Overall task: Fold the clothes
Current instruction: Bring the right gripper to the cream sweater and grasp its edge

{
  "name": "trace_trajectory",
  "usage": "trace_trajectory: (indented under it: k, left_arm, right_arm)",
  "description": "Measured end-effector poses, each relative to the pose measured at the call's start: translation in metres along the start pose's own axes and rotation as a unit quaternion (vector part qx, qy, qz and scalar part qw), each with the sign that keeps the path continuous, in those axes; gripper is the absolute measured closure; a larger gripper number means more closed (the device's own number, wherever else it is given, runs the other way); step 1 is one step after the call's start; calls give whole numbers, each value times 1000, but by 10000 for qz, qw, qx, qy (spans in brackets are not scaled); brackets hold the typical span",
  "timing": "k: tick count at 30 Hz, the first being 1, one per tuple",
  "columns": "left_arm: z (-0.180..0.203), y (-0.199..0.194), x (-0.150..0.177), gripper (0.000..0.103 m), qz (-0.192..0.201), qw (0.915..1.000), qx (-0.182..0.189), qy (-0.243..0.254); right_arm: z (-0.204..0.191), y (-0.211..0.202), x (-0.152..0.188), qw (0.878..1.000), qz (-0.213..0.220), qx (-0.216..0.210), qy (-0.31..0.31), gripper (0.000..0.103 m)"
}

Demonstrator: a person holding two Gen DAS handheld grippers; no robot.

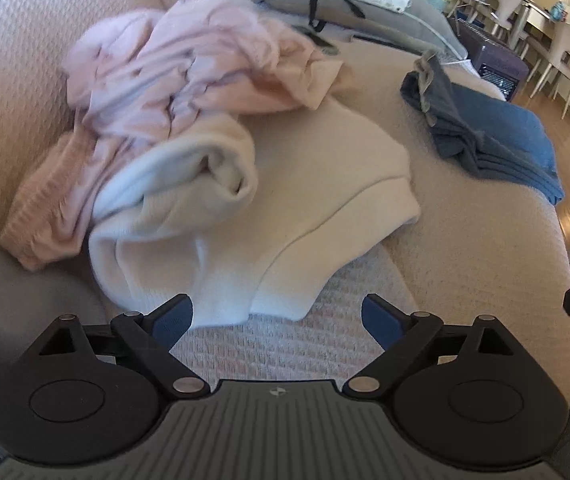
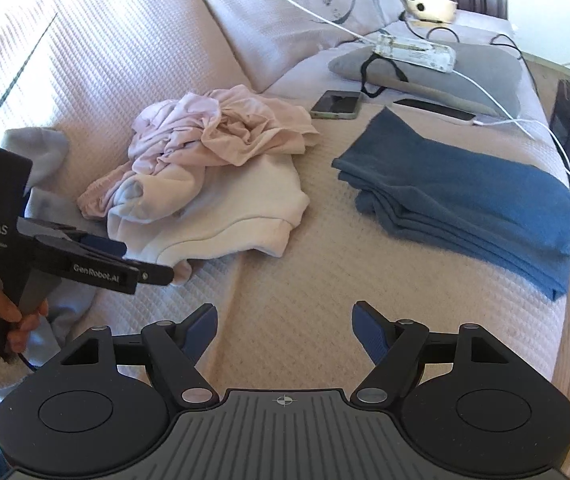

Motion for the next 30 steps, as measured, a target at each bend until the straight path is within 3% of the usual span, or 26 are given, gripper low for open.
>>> trace_trajectory:
  k: [6, 12, 14, 17, 23, 24, 25, 26, 27, 28, 30]
  left_arm:
    - [-10, 13, 4, 11, -137, 9998, -13, -173]
    - [-8, 11, -12, 11, -19, 9997, 175, -165]
    - [-2, 20, -15, 11, -102, 9999, 49, 118]
    - [-5, 43, -12, 13, -389, 9970, -427, 521]
    - [-6, 65, -21, 16, -408, 9959, -505, 637]
    - [-5, 67, -23, 18, -400, 9957, -521, 646]
    - [-5, 68, -26, 28, -391, 9956, -538, 655]
    - [-4, 68, -29, 46, -380, 9955, -546, 669]
    - [-2, 67, -32, 51, -391, 9953, -541, 695]
    - [1, 66, -34, 60, -432, 9949, -551, 725]
    - [6, 63, -37, 67, -521, 9939, -576, 784]
  right_arm:
    - [2, 24, -22, 9998, 87, -202, -36, 27]
    - [1, 65, -55, 9968, 163, -766, 136, 27]
    - [1, 88, -63, 9960, 114, -849, 253, 27]
    - [1, 123, -68, 9953, -75, -888, 388, 27]
    - [-9, 166, -67, 9927, -359, -1021, 532, 27]
    - [-14, 171, -67, 9937, -368, -974, 409, 27]
    - [-21, 173, -67, 9951, -349, -904, 212, 35]
    - [-26, 174, -66, 9960, -331, -834, 35, 41]
    - [-31, 174, -65, 9954, -345, -892, -5, 60]
    - [-36, 173, -64, 9941, -375, -1020, 21, 71]
    - [-42, 164, -62, 9928, -274, -1163, 125, 74]
Point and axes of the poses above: each gripper's, at about its wrist camera, not at the fingertips, and y roughly the way its jaws point, z to its right, x to its underside, the point moved 9 cm from there along y, roughly the way its jaws point, and after that the axes turned 3 degrees about x, right-handed, at the moved point
